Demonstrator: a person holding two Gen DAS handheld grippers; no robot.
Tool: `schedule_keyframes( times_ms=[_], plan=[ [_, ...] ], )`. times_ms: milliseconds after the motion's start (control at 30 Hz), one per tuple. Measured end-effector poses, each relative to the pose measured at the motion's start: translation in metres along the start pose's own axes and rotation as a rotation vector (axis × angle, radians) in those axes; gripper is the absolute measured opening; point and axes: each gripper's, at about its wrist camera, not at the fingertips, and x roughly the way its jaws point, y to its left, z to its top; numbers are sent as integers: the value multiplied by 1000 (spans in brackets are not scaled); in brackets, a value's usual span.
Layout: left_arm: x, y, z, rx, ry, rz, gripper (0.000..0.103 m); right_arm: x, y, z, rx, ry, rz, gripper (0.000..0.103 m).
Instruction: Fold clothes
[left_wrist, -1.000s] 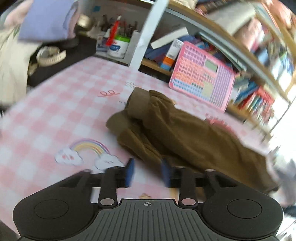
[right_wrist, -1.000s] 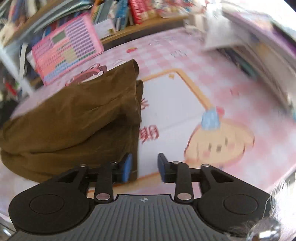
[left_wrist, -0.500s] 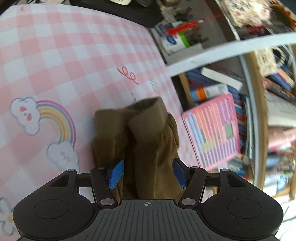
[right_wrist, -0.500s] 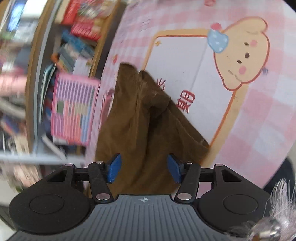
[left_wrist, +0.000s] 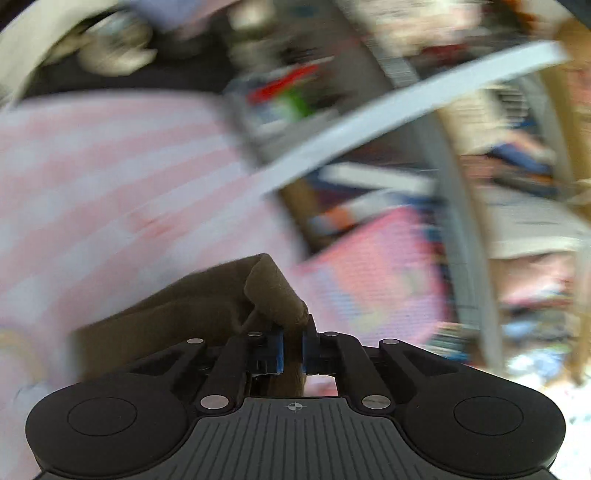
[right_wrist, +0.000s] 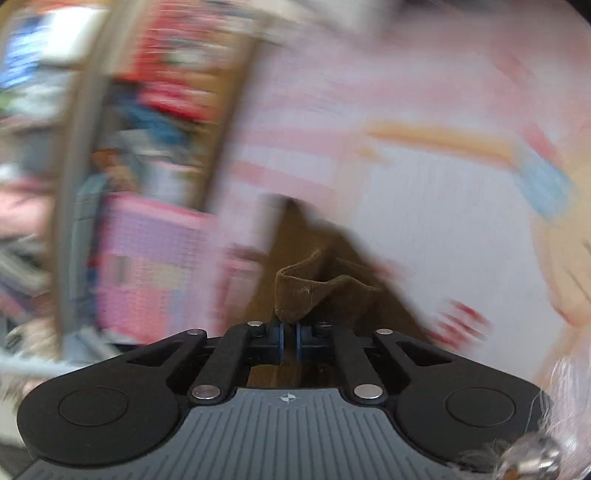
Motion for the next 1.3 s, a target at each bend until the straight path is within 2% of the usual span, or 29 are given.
schedule_keyframes(
  times_ms=[67,100,133,167,233,300,367,500,533,567,633,667,733,800,867,933,1067,1133,1200,1300],
  plan=[
    [-21,-7,10,48,-31,-57,7,-29,26,-3,-88,-36,108,5],
    [-28,2,13,42,-32,-46,7,-44,30,-8,-120,-40,116,5],
    [-29,17,11,41,-9,-3,7,-53,28,-16,-134,-31,91,5],
    [-29,33,8,37,16,42,7,-58,19,-25,-133,-10,43,5],
    [-19,71,-6,3,102,153,7,-51,-22,-47,-77,105,-116,5],
    [-15,102,-20,-43,130,234,7,-38,-61,-67,-11,190,-266,5],
    [-18,110,-27,-94,95,209,8,-33,-74,-74,-5,201,-305,5],
    [-21,90,-21,-69,79,156,7,-31,-65,-72,-53,170,-282,5],
    [-23,84,-20,-61,73,137,7,-31,-58,-68,-70,157,-266,5],
    [-29,73,-17,-46,57,82,7,-32,-51,-64,-87,143,-249,5],
    [-41,54,-13,5,35,23,7,-48,-25,-57,-139,68,-148,5],
    [-43,53,-13,19,32,27,8,-58,-14,-55,-169,33,-98,5],
    [-41,61,-16,30,45,70,8,-72,-7,-57,-209,4,-77,5],
    [-31,81,-25,11,89,152,7,-66,-22,-66,-200,59,-157,5],
    [-29,94,-31,-22,100,176,8,-48,-46,-75,-179,134,-278,5],
    [-30,98,-34,-30,101,183,13,-40,-60,-82,-174,158,-332,8],
    [-43,88,-36,36,92,198,18,-50,-50,-90,-276,130,-346,14],
    [-57,88,-39,67,80,212,21,-56,-44,-93,-330,115,-380,25],
    [-61,93,-43,36,75,218,30,-57,-41,-96,-363,118,-426,27],
    [-54,101,-46,-23,80,232,36,-46,-43,-103,-378,147,-457,28]
  ],
)
